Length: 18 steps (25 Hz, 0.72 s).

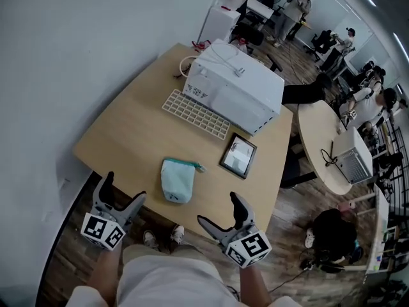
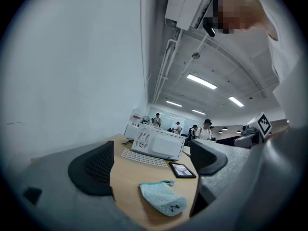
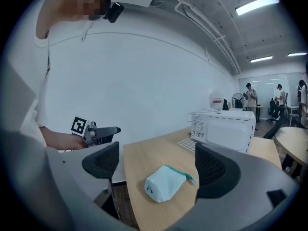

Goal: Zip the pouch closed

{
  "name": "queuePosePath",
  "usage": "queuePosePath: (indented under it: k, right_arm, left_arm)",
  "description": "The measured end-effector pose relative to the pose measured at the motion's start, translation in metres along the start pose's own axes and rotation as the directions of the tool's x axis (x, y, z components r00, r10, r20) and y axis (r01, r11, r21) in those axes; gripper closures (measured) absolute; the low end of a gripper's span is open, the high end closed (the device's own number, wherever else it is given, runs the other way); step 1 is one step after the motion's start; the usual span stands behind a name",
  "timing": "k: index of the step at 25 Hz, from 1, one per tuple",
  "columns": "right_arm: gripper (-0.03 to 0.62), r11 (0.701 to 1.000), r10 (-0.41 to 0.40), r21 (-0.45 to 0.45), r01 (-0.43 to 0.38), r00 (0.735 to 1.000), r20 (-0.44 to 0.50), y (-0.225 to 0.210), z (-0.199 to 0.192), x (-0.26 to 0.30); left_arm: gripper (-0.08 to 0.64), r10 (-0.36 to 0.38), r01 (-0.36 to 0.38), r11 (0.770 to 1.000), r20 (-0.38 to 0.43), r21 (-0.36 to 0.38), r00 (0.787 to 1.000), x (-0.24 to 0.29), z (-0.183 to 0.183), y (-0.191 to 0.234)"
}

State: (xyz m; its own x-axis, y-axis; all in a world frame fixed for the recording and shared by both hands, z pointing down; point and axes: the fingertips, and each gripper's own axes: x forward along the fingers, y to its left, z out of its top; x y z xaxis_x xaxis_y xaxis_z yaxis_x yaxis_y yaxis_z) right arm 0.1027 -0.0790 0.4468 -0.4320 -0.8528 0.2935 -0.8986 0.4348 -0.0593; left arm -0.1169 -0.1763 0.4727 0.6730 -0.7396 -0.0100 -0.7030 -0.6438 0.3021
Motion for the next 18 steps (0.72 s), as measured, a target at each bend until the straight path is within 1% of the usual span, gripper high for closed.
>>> queuePosePath:
  k: [2, 4, 7, 9, 12, 13, 16, 18]
  right_arm:
    - [0.101, 1.0, 0.008, 0.018, -0.008, 1.0, 0.001, -0.015, -0.003, 0.008]
    - [0.101, 1.0, 0.0, 0.03, 0.0, 1.0, -0.005, -0.031, -0.007, 0.015]
    - [0.101, 0.999, -0.017, 0.051, 0.019, 0.999, -0.027, -0.055, -0.02, 0.027]
    - [0.105, 0.997, -0.012, 0.074, 0.017, 0.998, -0.065, -0.069, -0.037, 0.037]
    - [0.136, 0.994, 0.014, 0.107, 0.002, 0.989, -0.15, -0.087, -0.073, 0.057]
    - [0.146, 0.995, 0.019, 0.1, -0.001, 0.983, -0.181, -0.093, -0.086, 0.065]
    - [0.201, 0.999, 0.013, 0.039, -0.003, 0.964, -0.264, -0.111, -0.121, 0.089]
    - [0.221, 1.0, 0.011, 0.018, -0.005, 0.951, -0.309, -0.123, -0.141, 0.106]
  left_arm:
    - [0.068, -0.012, 0.012, 1.0, -0.004, 0.003, 1.0, 0.012, 0.005, -0.006]
    - [0.068, -0.026, 0.027, 0.999, -0.018, 0.047, 1.0, 0.023, 0.014, -0.01]
    - [0.069, -0.009, 0.01, 0.996, -0.01, 0.092, 1.0, 0.035, 0.029, -0.006]
    - [0.069, 0.007, -0.006, 0.995, -0.011, 0.099, 1.0, 0.042, 0.03, -0.004]
    - [0.069, 0.019, -0.016, 0.996, -0.037, 0.082, 0.999, 0.048, 0.02, -0.006]
    - [0.069, 0.023, -0.019, 0.996, -0.046, 0.081, 0.999, 0.049, 0.017, -0.007]
    - [0.069, 0.046, -0.04, 0.996, -0.07, 0.084, 0.996, 0.048, 0.009, -0.006]
    - [0.069, 0.071, -0.063, 0.994, -0.091, 0.089, 0.993, 0.043, 0.006, -0.004]
